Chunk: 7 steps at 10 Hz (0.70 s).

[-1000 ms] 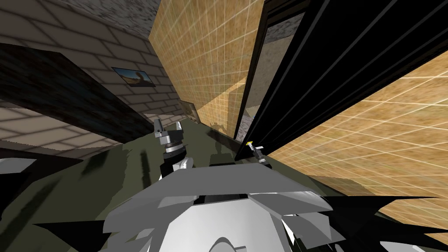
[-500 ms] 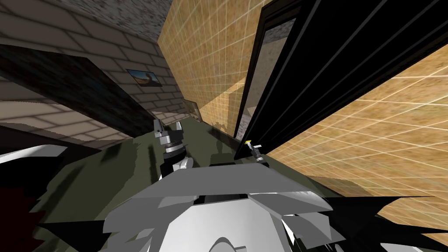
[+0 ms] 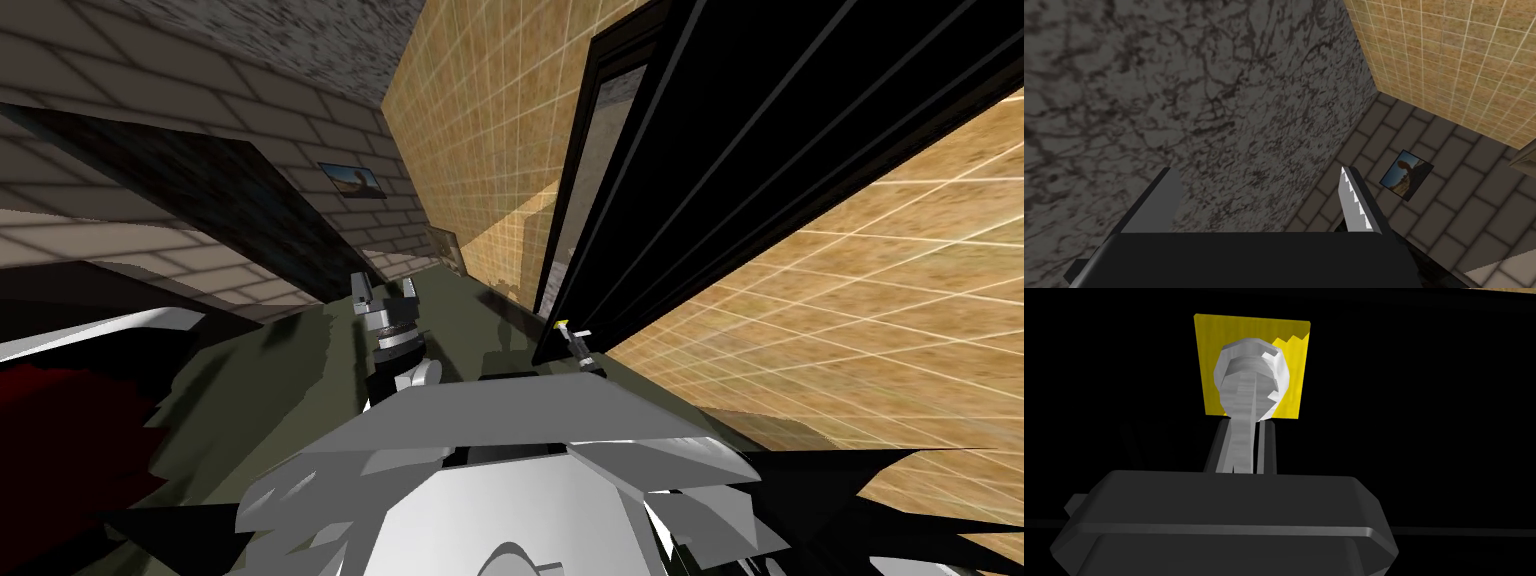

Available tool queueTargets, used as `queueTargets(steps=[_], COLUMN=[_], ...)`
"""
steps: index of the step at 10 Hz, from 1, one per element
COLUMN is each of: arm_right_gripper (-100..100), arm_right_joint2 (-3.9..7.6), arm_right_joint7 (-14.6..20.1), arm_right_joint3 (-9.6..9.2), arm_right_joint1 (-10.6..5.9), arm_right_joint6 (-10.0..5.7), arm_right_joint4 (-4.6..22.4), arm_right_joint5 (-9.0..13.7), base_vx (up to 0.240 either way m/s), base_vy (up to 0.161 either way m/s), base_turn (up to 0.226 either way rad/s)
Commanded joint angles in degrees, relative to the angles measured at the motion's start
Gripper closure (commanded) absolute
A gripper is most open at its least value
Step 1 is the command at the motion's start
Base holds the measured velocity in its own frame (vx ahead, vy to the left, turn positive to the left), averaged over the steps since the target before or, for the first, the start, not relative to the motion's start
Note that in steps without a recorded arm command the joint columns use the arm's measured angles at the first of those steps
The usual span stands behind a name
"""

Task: Pull the door open

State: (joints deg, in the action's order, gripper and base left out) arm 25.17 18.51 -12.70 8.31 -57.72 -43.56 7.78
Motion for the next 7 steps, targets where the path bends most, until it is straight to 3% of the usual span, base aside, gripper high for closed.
queueTargets(steps=[1, 4, 7], arm_right_gripper=[100, 100, 100], arm_right_joint2=[0.00, 0.67, 1.47], arm_right_joint7=[0.00, 0.83, 1.74], arm_right_joint3=[0.00, 0.05, 0.34], arm_right_joint1=[0.00, -0.72, -1.44], arm_right_joint6=[0.00, -1.81, -3.69], arm_right_joint4=[0.00, 2.97, 5.89], arm_right_joint5=[0.00, 0.66, 1.38], base_vx=[-0.028, -0.154, -0.241], base_vy=[-0.058, 0.002, -0.055], base_turn=[0.050, 0.234, 0.253])
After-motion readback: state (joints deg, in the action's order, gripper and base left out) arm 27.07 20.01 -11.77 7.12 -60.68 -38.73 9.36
